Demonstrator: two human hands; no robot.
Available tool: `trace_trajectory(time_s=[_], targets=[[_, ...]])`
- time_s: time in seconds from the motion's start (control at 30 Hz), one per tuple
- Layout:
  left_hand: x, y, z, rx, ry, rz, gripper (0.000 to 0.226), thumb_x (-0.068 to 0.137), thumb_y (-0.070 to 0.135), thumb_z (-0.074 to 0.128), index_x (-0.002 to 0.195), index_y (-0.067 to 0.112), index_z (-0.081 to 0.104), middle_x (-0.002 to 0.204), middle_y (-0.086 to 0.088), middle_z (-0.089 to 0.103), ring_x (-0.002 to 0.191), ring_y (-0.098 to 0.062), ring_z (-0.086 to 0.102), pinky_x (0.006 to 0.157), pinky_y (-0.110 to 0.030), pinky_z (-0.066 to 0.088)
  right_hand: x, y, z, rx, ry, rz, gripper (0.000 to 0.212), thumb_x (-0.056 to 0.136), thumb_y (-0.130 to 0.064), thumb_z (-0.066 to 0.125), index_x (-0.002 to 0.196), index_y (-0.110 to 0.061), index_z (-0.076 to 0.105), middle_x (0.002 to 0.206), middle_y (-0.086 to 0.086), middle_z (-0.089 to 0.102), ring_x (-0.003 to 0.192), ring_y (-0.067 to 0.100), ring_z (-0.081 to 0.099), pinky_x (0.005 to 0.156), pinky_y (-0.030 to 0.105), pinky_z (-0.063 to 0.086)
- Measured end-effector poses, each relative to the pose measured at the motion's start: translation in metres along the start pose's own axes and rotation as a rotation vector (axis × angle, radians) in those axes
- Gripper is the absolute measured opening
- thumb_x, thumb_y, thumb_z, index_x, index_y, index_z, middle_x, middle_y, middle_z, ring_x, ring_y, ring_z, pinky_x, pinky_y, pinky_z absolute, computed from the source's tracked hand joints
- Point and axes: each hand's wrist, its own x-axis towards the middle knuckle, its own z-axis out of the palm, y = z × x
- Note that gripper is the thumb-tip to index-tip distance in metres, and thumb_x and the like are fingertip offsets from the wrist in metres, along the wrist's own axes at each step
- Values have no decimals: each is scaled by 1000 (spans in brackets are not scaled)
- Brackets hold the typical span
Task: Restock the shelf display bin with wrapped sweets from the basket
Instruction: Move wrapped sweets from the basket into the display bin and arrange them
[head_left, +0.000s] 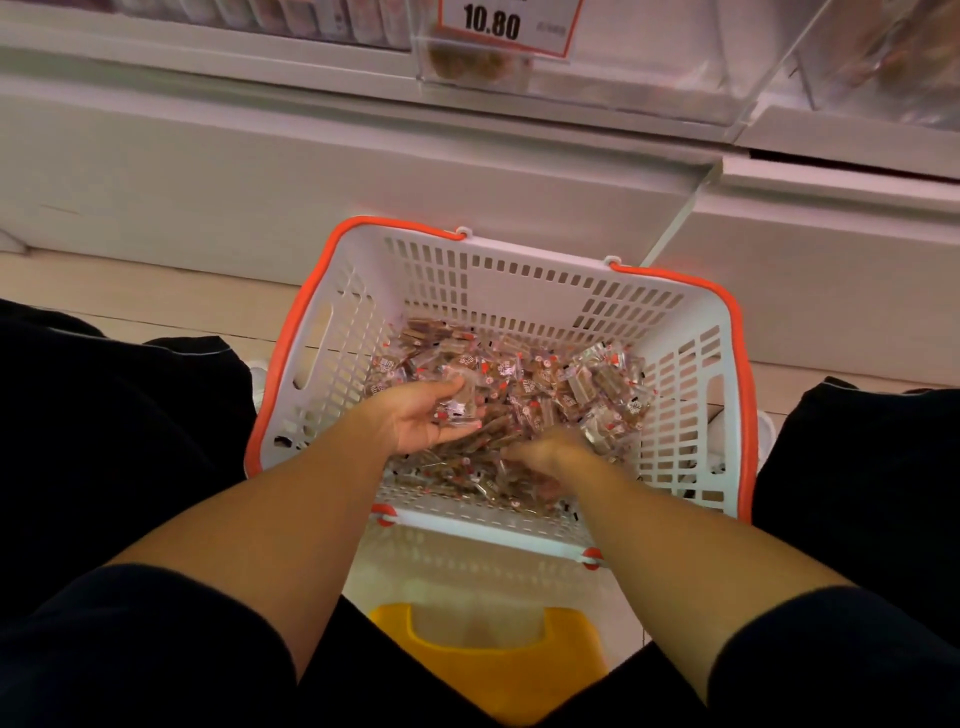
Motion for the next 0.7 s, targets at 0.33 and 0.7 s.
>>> trace_trajectory(time_s=[0.33,0.7], targets=[[-8,-1,8,127,83,-45,21,85,0,68,105,3,63,94,-10,60,72,-14,57,58,-25,56,-2,-7,7,34,-28,-56,54,81,-27,81,121,2,57,115,14,67,101,29,66,88,36,56],[-22,-14,1,714,297,21,48,79,61,68,96,17,60,90,-13,71,69,-19,71,55,-26,57,-14,-4,12,-299,-159,-218,46,83,-26,79,119,-2,63,122,14,62,109,28,61,97,37,52]])
